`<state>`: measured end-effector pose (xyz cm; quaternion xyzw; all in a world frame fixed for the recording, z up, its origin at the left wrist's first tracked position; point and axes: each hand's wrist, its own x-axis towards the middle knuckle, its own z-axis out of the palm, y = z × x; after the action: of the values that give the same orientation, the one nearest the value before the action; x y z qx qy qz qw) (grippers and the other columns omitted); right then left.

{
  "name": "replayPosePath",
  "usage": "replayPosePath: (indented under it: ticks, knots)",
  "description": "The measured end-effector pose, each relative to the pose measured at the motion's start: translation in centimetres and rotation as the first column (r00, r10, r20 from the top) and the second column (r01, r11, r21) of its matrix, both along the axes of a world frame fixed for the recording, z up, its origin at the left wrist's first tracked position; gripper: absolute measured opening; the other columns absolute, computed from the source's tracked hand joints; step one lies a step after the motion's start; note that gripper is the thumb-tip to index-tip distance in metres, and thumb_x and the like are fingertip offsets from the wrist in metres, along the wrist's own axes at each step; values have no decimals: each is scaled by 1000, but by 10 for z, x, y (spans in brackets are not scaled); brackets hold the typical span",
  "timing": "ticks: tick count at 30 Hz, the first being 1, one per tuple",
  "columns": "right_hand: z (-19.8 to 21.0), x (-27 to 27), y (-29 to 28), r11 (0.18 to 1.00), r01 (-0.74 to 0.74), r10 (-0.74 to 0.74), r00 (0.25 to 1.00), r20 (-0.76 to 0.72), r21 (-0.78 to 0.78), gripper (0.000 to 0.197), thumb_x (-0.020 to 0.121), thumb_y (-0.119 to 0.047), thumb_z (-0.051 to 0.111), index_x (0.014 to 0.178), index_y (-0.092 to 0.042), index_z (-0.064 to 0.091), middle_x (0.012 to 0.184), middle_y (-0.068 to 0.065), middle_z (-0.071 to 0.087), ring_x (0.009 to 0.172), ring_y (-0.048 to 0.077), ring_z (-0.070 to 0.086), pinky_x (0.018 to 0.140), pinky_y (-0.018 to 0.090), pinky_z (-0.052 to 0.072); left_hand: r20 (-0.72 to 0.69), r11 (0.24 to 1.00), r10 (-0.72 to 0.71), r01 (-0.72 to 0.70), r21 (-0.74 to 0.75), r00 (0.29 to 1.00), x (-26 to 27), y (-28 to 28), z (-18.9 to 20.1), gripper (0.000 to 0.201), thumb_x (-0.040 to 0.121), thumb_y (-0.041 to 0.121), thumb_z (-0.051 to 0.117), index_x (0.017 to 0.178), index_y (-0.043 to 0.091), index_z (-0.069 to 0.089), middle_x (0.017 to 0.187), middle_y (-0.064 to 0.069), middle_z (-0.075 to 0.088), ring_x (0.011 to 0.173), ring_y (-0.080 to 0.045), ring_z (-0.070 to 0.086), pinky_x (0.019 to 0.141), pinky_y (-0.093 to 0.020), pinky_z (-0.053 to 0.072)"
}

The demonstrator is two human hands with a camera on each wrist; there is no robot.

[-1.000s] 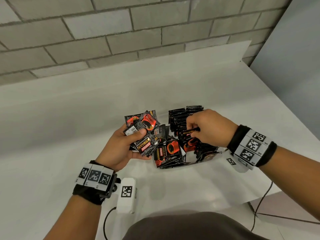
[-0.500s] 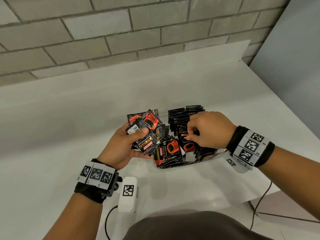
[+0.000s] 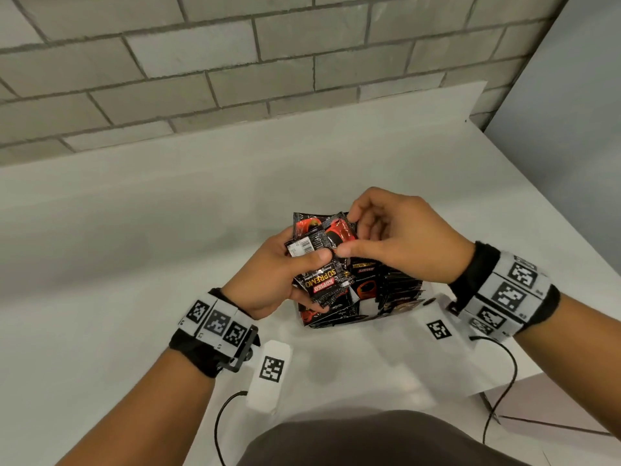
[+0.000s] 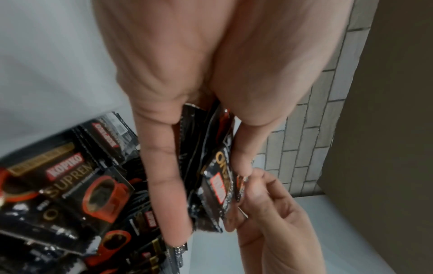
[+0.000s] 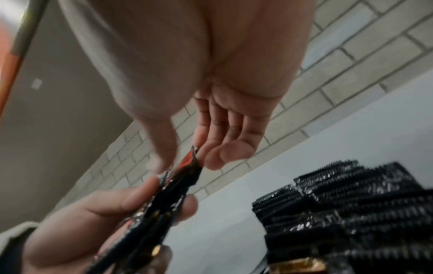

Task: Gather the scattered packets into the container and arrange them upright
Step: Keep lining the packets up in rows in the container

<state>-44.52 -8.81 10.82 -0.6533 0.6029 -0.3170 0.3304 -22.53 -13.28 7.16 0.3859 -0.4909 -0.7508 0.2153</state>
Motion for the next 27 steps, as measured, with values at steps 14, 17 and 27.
replayPosePath:
  ticks: [14, 17, 27]
  knots:
    - [-2, -7, 7, 994, -38, 30, 997, 73, 105, 67, 77, -5, 79, 133, -33, 53, 111, -4, 59, 70, 29, 64, 73, 41, 60, -25, 993, 111, -110, 37, 993, 0, 0, 0, 43, 90, 15, 69, 132, 14, 60, 121, -11, 73, 94, -33, 76, 55, -48, 62]
    - [-10, -1, 7, 994, 25, -37, 994, 107, 110, 73, 75, -22, 86, 137, -35, 49, 101, -3, 71, 77, 21, 70, 78, 43, 60, -8, 995, 94, -94, -15, 996, 1, 0, -1, 44, 91, 14, 70, 133, 15, 59, 122, -13, 73, 97, -37, 75, 58, -52, 63]
    - [-8, 3, 11, 982, -12, 52, 976, -210, 189, 16, 80, -16, 75, 87, -25, 64, 78, -3, 70, 67, 13, 64, 70, 42, 55, -34, 977, 195, -197, -76, 980, 6, -10, 5, 38, 94, 13, 69, 130, 12, 61, 118, -17, 74, 91, -37, 76, 61, -52, 62]
